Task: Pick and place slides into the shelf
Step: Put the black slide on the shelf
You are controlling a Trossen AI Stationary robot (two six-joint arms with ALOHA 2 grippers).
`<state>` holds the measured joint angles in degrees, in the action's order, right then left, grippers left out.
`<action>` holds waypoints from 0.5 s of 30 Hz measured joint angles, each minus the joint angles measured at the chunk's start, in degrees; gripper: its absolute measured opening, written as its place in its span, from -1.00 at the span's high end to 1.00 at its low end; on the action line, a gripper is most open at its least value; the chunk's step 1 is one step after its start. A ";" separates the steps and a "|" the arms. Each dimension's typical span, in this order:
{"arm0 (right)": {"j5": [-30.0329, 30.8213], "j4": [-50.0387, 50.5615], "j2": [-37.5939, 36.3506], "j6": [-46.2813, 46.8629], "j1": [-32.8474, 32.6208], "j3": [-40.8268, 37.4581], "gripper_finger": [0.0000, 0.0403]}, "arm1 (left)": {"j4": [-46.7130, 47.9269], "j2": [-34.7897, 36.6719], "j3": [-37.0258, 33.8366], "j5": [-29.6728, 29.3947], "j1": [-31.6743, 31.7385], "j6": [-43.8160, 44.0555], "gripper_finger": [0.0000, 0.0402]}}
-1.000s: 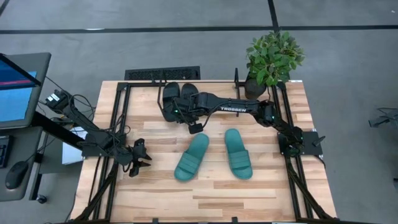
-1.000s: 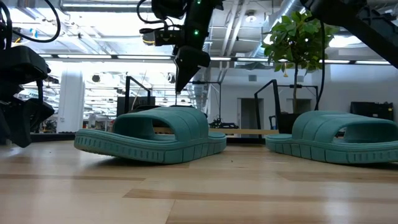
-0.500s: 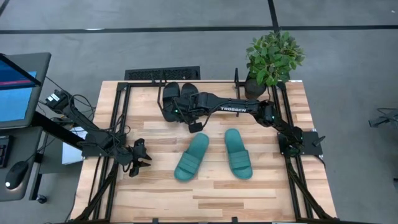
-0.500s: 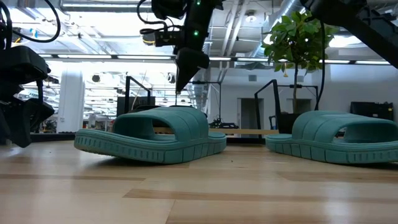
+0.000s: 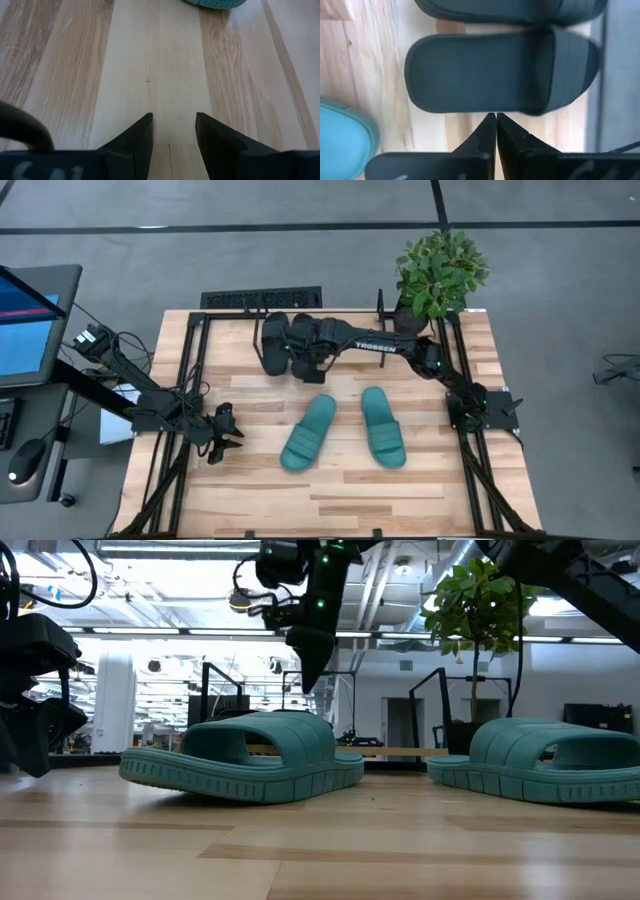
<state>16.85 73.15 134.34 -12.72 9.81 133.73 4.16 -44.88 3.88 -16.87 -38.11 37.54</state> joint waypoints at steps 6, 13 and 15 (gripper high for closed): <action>-4.98 -0.94 0.00 6.48 3.17 0.00 1.00 | 0.02 0.00 0.00 -0.01 -0.02 0.00 0.33; -7.52 -1.02 0.00 11.57 5.65 0.00 1.00 | 0.04 -0.01 0.00 -0.01 0.00 0.00 0.33; -8.03 -0.97 0.00 13.45 6.46 0.00 1.00 | 0.04 0.00 0.00 -0.01 -0.02 0.00 0.33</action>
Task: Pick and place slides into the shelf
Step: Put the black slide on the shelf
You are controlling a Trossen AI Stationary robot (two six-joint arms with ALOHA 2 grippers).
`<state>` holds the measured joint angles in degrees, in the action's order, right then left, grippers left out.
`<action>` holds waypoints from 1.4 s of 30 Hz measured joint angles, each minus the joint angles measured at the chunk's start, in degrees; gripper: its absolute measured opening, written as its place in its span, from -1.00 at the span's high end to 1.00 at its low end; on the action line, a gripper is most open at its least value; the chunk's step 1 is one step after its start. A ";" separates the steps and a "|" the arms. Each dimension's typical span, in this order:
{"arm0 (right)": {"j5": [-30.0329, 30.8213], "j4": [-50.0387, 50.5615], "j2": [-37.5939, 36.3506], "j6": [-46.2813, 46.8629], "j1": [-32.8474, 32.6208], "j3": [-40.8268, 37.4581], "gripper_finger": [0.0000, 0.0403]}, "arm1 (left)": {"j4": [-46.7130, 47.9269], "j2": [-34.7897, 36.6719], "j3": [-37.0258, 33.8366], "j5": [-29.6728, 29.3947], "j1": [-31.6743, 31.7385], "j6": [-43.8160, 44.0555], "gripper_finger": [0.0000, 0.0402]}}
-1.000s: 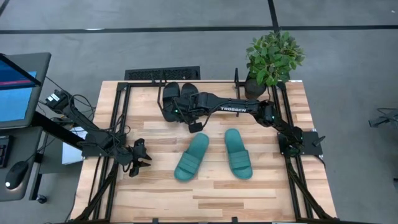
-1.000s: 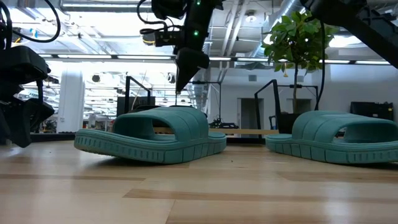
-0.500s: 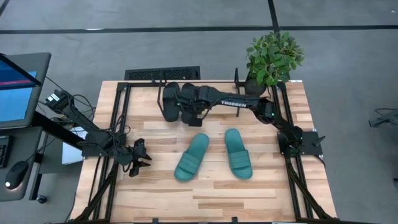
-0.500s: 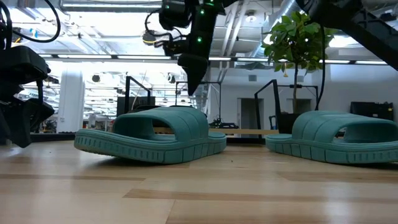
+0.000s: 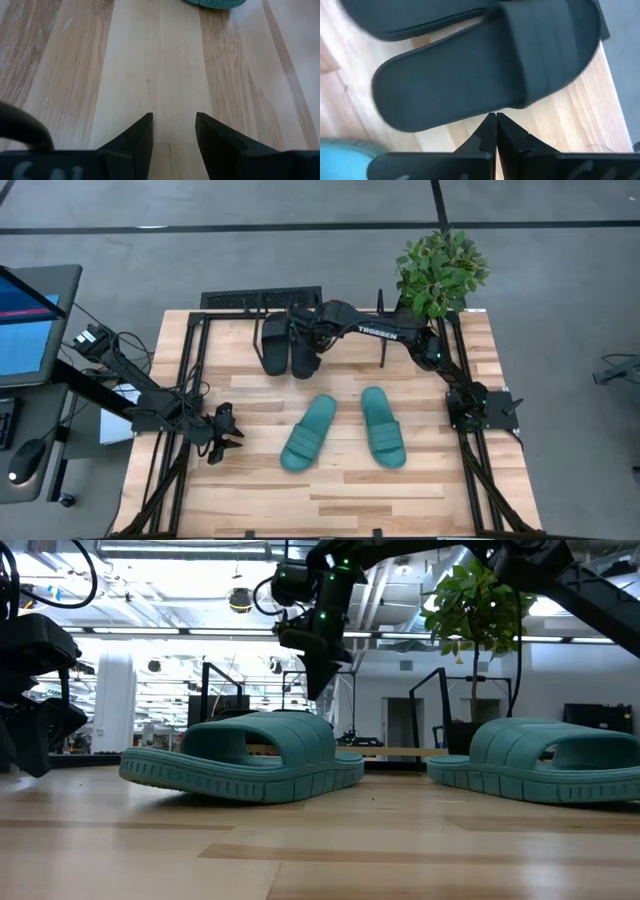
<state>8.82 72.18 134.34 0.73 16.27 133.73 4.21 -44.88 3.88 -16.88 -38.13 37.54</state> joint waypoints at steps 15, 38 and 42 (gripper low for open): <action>0.19 1.14 0.00 6.80 4.33 0.00 1.00 | 0.00 -0.01 0.00 0.00 0.02 0.00 0.33; -1.85 -0.68 6.03 5.76 4.80 0.00 1.00 | 0.76 -0.02 0.00 0.02 0.00 0.00 0.33; -1.92 -1.09 6.03 5.23 4.73 0.00 1.00 | 0.76 -0.02 0.00 0.00 0.02 0.00 0.33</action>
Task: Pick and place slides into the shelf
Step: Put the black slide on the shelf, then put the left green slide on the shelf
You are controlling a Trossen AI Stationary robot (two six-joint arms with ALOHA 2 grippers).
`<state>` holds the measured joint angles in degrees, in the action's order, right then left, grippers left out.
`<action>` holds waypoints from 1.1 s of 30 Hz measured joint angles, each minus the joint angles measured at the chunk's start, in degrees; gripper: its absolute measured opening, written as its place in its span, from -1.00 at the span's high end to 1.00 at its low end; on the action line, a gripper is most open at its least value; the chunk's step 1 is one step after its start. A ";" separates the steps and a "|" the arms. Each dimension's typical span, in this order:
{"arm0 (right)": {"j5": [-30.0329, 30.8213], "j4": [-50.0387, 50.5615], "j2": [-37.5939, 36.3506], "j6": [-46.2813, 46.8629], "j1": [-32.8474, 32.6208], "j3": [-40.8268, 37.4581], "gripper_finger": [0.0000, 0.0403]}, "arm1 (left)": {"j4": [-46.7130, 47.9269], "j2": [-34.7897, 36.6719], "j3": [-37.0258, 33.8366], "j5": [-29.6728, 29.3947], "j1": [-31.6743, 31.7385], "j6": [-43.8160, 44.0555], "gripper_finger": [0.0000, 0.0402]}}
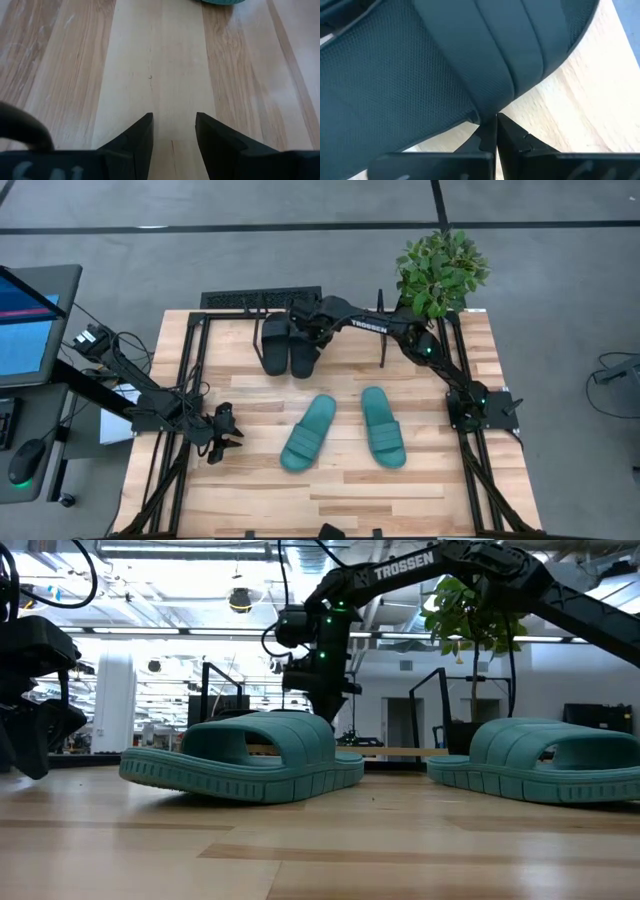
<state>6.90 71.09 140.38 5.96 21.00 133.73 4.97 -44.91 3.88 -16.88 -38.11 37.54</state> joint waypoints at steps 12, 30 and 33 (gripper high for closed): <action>-0.04 0.02 0.00 -1.17 0.01 0.00 1.00 | 0.11 0.00 0.00 0.02 -0.01 0.00 0.33; 0.66 4.36 0.04 -1.44 -0.36 0.00 1.00 | 0.15 0.00 0.00 0.00 -0.02 0.00 0.33; 0.92 5.96 -0.67 -1.44 -0.29 -0.02 1.00 | 0.15 0.00 0.00 0.00 -0.02 0.00 0.33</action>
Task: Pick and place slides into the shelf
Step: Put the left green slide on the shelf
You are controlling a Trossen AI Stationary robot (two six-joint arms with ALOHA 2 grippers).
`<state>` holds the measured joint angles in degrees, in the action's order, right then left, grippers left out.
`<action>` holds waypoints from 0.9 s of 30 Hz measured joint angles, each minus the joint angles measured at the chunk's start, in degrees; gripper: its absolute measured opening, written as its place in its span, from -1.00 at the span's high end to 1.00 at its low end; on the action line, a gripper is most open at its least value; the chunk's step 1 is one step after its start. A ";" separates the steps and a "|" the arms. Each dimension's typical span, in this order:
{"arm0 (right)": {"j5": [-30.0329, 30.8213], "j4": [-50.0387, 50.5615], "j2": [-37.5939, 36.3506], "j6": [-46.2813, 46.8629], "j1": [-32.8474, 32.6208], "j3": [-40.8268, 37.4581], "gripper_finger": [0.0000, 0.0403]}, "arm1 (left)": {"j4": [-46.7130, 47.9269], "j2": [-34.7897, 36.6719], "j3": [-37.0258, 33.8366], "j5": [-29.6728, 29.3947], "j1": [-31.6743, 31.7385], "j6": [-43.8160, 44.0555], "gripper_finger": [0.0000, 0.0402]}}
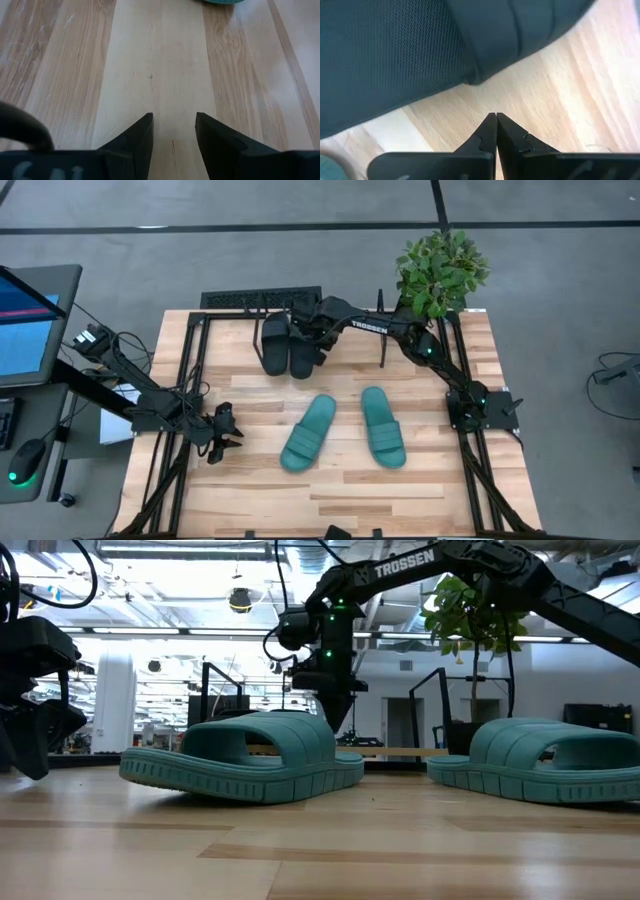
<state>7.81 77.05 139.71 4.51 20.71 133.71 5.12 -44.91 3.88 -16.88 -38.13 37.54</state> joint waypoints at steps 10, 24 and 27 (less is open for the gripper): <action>5.81 -2.55 -13.53 1.97 -1.77 0.02 1.00 | 0.31 0.00 0.00 0.01 0.01 0.00 0.33; 24.58 -13.42 -34.32 5.87 -22.38 0.09 1.00 | 0.58 0.00 0.00 0.00 0.02 0.00 0.33; 33.79 -13.32 -34.88 7.70 -29.07 0.09 1.00 | 0.59 0.00 0.00 0.00 0.02 0.00 0.33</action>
<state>41.61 63.72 104.83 12.21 -8.36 133.80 5.72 -44.91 3.88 -16.88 -38.11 37.54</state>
